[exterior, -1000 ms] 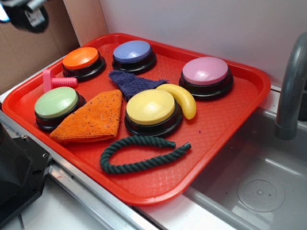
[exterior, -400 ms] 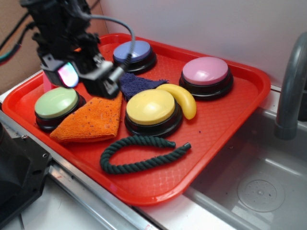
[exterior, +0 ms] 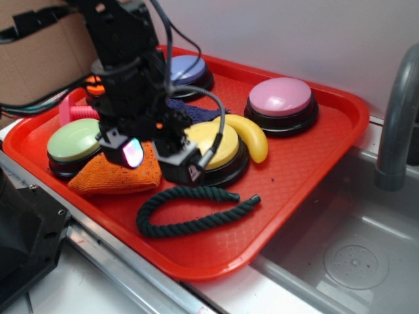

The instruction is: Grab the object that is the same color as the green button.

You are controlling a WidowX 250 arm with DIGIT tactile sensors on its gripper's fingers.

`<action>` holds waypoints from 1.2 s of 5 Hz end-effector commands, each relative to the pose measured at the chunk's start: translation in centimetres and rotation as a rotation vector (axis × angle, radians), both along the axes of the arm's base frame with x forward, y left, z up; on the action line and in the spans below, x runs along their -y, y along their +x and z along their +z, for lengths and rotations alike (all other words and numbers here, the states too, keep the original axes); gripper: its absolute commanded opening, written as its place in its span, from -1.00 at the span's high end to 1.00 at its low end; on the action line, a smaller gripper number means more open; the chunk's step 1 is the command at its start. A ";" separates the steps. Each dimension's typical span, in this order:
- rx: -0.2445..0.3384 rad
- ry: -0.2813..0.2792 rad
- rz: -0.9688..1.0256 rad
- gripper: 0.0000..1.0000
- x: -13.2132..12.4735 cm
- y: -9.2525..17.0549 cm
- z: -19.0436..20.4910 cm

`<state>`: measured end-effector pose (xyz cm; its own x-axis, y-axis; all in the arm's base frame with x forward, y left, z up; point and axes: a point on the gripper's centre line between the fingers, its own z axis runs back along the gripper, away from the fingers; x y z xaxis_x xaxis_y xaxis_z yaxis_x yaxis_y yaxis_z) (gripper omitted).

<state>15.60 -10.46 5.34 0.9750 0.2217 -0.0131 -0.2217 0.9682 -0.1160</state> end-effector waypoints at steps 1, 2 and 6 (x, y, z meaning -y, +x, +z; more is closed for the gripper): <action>0.002 -0.010 0.074 -1.00 0.1 -1.0 -2.5; 0.007 -0.048 0.079 -1.00 -0.2 -0.9 -3.4; 0.027 -0.044 0.111 1.00 0.0 -0.5 -4.1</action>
<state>15.07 -10.26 1.38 0.9441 0.3295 -0.0100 -0.3267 0.9309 -0.1636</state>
